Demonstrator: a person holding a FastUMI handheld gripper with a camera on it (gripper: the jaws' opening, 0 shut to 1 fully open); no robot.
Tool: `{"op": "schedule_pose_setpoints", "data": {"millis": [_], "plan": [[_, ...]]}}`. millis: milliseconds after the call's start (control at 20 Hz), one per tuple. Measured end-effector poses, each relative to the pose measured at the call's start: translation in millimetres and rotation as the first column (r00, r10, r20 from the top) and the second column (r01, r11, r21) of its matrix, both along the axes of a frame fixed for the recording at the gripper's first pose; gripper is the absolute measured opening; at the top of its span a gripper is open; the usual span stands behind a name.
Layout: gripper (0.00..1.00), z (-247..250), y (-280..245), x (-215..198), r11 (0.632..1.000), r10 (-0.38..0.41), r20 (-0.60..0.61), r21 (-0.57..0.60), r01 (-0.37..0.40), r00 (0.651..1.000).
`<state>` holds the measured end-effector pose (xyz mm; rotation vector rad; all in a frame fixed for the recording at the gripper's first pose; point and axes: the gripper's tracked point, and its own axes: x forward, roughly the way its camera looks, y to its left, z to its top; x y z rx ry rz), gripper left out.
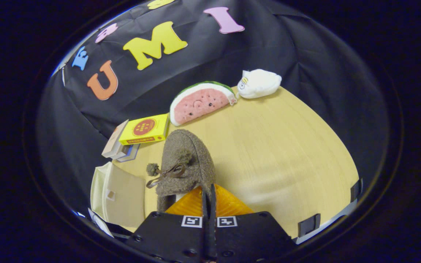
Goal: Open the storage box then place both shoes into the box .Put the left shoe in first, then the right shoe, with the right side of both shoes facing outward in a uniform manner.
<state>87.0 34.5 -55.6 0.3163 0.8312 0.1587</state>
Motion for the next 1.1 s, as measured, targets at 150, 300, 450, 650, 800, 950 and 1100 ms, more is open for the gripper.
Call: {"op": "schedule_pose_setpoints", "data": {"millis": [150,300,450,650,800,950,1100], "plan": [[0.00,36,63,-13,0.999,0.029,0.033,0.044,-0.031,0.999],[0.00,61,133,-29,0.991,0.077,0.031,0.110,-0.080,0.997],[0.00,76,198,-41,0.985,0.097,0.048,0.137,-0.103,0.994],[0.00,76,277,-53,0.978,0.121,0.069,0.164,-0.131,0.990],[0.00,62,310,-58,0.982,0.104,0.065,0.153,-0.113,0.992],[0.00,43,331,-58,0.989,0.075,0.077,0.123,-0.084,0.994],[0.01,18,338,-61,0.994,0.034,0.055,0.098,-0.040,0.998]]}}
